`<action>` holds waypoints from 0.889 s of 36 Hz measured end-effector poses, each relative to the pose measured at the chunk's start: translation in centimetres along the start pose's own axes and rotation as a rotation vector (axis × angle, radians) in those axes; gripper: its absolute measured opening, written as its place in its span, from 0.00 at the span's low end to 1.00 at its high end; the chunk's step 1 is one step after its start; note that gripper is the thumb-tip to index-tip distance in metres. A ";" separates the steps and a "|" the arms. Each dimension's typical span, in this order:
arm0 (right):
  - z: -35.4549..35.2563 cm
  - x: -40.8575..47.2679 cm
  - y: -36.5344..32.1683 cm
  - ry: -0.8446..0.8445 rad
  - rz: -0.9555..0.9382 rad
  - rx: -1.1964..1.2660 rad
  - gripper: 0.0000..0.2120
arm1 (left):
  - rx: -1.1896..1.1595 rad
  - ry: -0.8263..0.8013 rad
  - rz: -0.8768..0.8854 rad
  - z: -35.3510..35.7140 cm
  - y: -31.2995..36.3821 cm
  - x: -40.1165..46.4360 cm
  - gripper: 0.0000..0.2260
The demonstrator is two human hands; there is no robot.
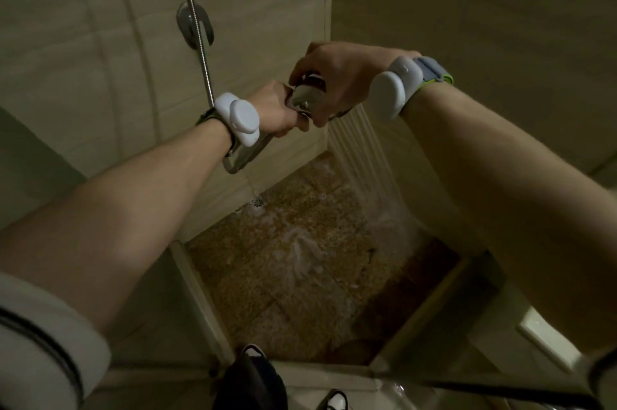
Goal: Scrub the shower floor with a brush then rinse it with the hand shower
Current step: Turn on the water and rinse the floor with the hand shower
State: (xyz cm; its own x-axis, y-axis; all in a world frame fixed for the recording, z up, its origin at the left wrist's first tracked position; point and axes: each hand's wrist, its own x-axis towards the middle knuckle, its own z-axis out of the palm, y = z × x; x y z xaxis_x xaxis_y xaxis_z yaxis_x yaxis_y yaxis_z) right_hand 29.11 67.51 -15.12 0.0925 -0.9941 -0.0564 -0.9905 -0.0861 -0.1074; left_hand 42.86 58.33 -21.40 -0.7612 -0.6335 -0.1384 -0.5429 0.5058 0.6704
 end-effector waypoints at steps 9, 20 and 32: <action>-0.4 0.2 0.4 0.021 0.006 -0.031 0.33 | 0.020 0.066 0.018 0.0 0.7 0.1 0.08; 0.9 0.4 0.3 -0.070 0.000 0.024 0.31 | -0.009 -0.012 -0.014 1.1 -0.4 -0.2 0.10; 1.5 0.8 -0.7 -0.042 -0.024 0.034 0.35 | -0.037 0.020 -0.050 1.0 -1.8 -0.9 0.09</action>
State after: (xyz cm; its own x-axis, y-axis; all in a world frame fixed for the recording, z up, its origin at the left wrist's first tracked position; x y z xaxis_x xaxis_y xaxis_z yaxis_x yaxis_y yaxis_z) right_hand 30.03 66.86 -16.57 0.1214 -0.9880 -0.0954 -0.9839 -0.1071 -0.1432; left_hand 44.17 58.53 -23.19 -0.7259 -0.6694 -0.1579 -0.5661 0.4512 0.6899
